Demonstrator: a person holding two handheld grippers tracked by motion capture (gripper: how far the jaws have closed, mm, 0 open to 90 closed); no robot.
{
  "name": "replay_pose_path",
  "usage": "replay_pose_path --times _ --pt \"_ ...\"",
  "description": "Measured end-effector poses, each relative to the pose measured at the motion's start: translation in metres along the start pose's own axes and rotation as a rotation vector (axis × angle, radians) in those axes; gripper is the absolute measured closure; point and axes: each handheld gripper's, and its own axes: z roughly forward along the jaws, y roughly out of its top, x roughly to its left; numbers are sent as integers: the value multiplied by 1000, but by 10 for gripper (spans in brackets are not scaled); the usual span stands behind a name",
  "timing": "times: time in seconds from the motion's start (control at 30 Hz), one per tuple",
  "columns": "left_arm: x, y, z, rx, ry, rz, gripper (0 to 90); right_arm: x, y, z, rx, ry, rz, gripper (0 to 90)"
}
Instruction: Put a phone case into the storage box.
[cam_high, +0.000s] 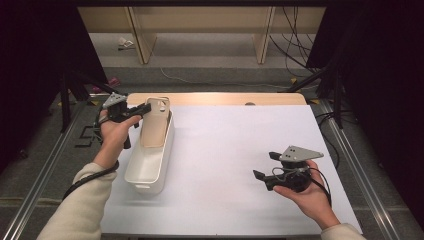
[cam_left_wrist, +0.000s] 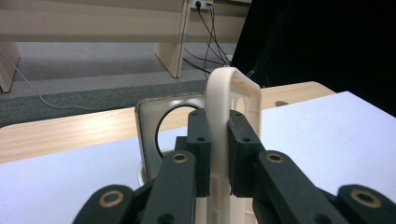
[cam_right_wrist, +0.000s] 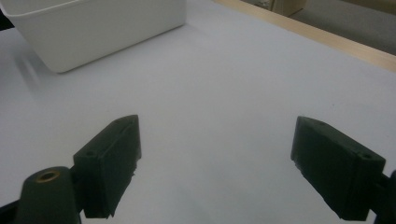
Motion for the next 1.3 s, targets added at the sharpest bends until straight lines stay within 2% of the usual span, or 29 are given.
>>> replay_pose_path --times 0.27,1.3 --pt "0 0 4 13 3 8 809 0 0 0 -1 0 3 167" --pt "10 -11 18 63 32 -23 798 0 0 0 -2 0 2 167"
